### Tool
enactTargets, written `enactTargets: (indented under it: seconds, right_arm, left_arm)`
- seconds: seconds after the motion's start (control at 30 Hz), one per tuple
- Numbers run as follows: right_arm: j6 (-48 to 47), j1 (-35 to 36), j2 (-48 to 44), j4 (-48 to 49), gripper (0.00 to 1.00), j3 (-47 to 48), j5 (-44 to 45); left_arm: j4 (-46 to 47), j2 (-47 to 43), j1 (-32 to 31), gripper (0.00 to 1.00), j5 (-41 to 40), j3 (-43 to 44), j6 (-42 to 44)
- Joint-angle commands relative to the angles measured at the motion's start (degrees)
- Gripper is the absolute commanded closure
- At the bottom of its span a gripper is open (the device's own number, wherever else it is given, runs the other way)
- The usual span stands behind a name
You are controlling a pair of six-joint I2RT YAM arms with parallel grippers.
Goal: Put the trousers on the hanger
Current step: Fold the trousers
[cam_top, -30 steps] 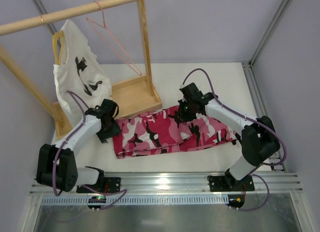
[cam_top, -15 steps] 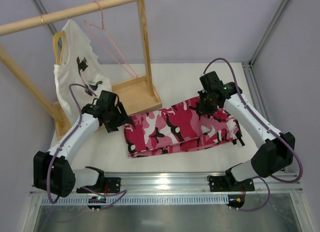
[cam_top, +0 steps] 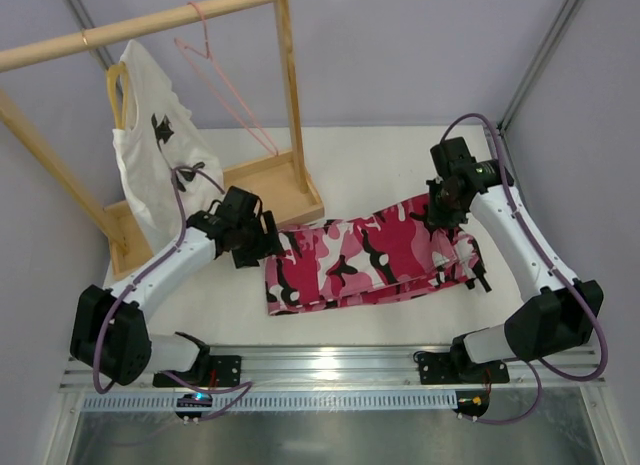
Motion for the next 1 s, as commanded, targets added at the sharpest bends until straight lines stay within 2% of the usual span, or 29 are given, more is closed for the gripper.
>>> enactTargets:
  seconds: [0.0,0.23,0.33,0.43,0.5,0.6,0.63,0.67,0.7,0.77,0.87,0.97]
  right_arm:
    - [-1.55,-0.35,-2.99,-0.23,0.96,3.49,1.44]
    - [-3.22,-1.93,-3.78,-0.58,0.96,3.93,4.94]
    - [-3.92,-2.20,-4.39,2.66,0.96,1.12,8.28]
    - [-4.80,-2.81,-4.22,6.88,0.96,-2.57,11.89]
    - [-5.76,-3.34,-3.26,11.18,0.92,-6.26,15.83]
    - [-6.38,-4.22,-0.28,16.19,0.80,-11.36,22.05]
    - [-6.12,-5.44,1.04,17.51,0.69,-12.32,23.57]
    - [-6.03,-6.41,2.36,18.92,0.49,-13.29,23.93]
    - [-5.68,-7.20,5.24,19.10,0.45,-13.13,23.33]
    - [-4.28,-8.79,7.11,18.32,0.39,-11.99,23.15]
    - [-1.29,-10.02,7.03,15.52,0.37,-9.62,22.45]
    - [0.47,-9.93,2.47,15.32,0.37,-8.03,13.69]
  left_arm:
    - [3.86,1.11,-0.28,0.27,0.09,-1.52,-0.63]
    - [5.00,1.56,-0.28,0.25,-0.54,-3.10,-1.43]
    - [6.49,1.99,-0.45,0.24,-0.53,-3.89,-1.69]
    - [4.66,4.45,-0.45,0.23,-4.04,-4.34,-1.61]
    - [5.70,6.03,-0.45,0.22,-4.14,-5.91,-1.61]
    - [9.22,6.30,-0.54,0.23,-1.86,-8.28,-2.13]
    - [9.75,6.30,-0.54,0.23,-1.33,-8.64,-2.22]
    - [10.01,6.47,-0.63,0.23,-1.24,-8.73,-2.22]
    - [10.10,6.65,-0.63,0.23,-0.71,-8.64,-2.05]
    - [10.01,6.74,-0.72,0.23,-0.01,-8.64,-1.61]
    - [10.10,6.48,-0.80,0.24,1.22,-8.91,-0.82]
    - [7.30,4.29,-1.33,0.26,0.26,-8.03,-0.99]
